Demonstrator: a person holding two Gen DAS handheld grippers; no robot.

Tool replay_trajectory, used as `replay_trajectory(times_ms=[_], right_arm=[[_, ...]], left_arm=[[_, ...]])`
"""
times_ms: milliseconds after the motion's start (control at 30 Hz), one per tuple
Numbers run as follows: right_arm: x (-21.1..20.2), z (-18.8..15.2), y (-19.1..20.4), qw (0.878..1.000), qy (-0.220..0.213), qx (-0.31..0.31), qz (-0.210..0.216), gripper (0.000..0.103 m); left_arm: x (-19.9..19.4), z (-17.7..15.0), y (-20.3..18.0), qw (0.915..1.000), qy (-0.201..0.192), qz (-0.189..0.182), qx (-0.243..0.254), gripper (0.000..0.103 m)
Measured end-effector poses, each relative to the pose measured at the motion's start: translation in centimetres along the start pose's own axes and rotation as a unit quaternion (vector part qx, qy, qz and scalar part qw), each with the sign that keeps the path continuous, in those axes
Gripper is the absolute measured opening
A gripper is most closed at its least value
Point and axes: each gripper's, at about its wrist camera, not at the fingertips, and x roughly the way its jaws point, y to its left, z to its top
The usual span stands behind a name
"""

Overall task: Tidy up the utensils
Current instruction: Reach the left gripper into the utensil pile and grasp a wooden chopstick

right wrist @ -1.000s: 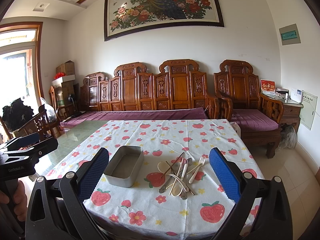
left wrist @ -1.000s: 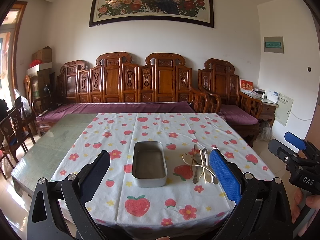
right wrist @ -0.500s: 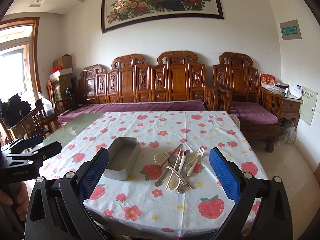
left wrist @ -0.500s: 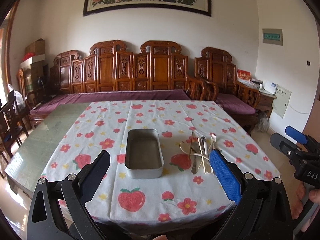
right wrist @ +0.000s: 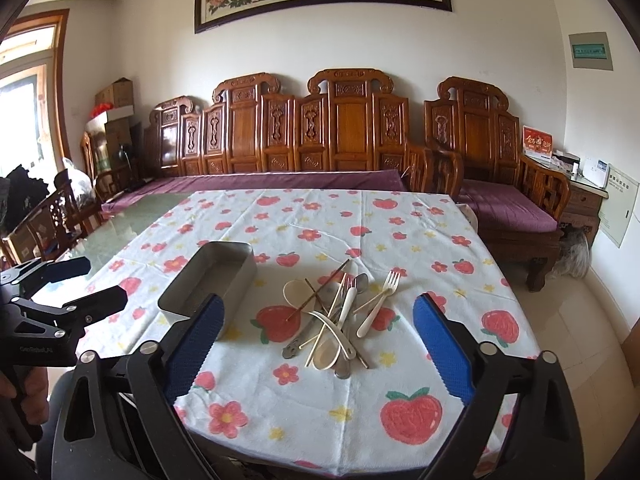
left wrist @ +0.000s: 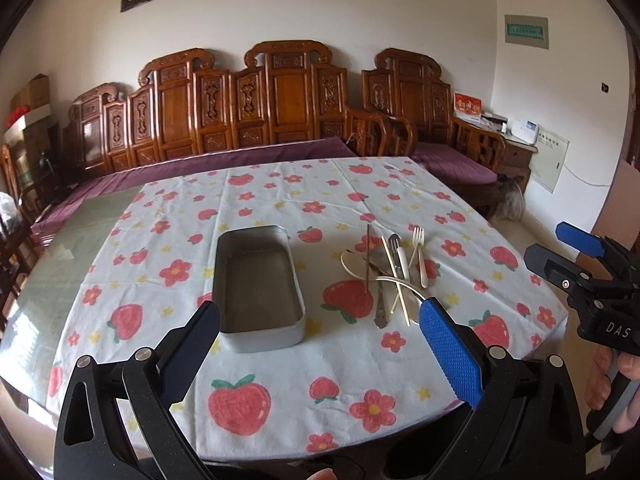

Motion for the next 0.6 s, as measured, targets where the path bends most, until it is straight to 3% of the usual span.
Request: replay_trajectory(times_ms=[167,600], right_arm=[[2.8,0.0,-1.2,1.0,0.012,-0.002,-0.003,0.085],[13.7,-2.7,-4.6,0.997,0.071,0.035,-0.011,0.067]], left_arm=[[2.4,0.6,0.2,0.9999,-0.009,-0.007,-0.006,0.097],[10.3,2.7,-0.1,0.9989,0.029,-0.036,0.008,0.095]])
